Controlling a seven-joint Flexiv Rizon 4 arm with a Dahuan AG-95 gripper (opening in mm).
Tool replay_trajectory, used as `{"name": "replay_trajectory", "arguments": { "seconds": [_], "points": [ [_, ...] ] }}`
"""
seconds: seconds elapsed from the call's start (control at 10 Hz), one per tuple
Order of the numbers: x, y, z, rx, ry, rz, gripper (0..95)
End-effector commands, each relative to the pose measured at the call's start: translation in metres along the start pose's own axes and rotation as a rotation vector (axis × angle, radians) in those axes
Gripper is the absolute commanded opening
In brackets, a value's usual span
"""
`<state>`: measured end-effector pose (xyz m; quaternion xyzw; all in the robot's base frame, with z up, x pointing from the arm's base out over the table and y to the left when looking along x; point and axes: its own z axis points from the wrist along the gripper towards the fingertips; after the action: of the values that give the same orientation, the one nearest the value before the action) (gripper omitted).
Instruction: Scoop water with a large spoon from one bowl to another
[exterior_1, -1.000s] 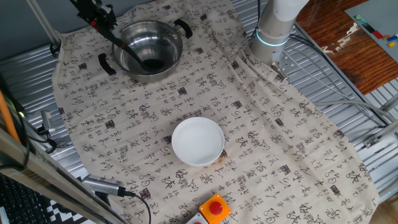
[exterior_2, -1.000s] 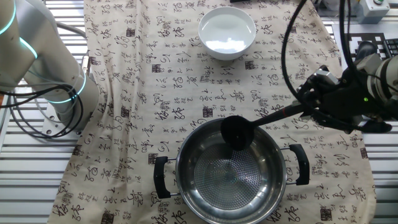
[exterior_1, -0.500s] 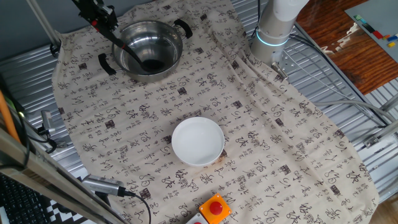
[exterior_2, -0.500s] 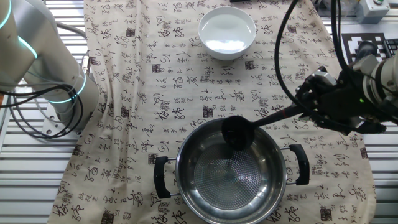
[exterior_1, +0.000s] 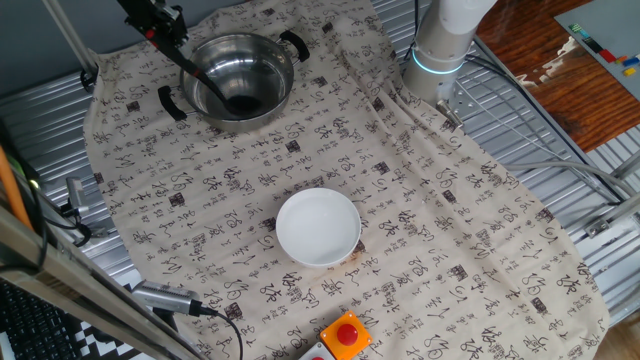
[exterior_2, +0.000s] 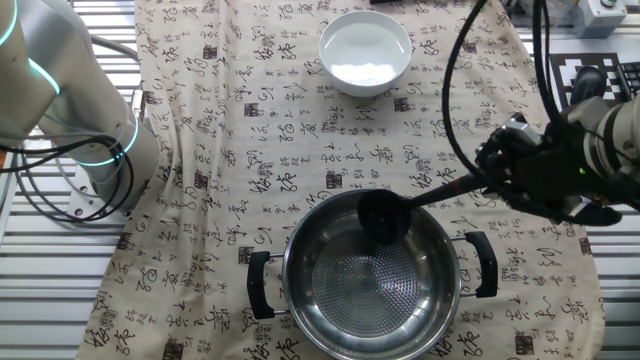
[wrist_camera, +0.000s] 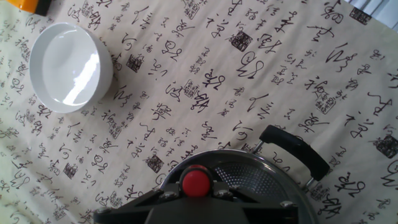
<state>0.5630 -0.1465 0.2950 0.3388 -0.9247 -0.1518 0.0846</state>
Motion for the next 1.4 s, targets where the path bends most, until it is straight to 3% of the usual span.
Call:
{"name": "replay_trajectory", "arguments": {
  "seconds": [0.1,0.6,1.1,1.4],
  "points": [
    [0.0019,-0.0042,-0.0005,-0.004,0.000,-0.012,0.0],
    [0.0057,-0.0123,-0.0012,-0.004,0.012,-0.025,0.0],
    [0.0052,-0.0134,0.0000,0.090,0.138,-0.021,0.0],
    [0.0051,-0.0136,0.0002,0.116,0.174,-0.050,0.0]
  ]
}}
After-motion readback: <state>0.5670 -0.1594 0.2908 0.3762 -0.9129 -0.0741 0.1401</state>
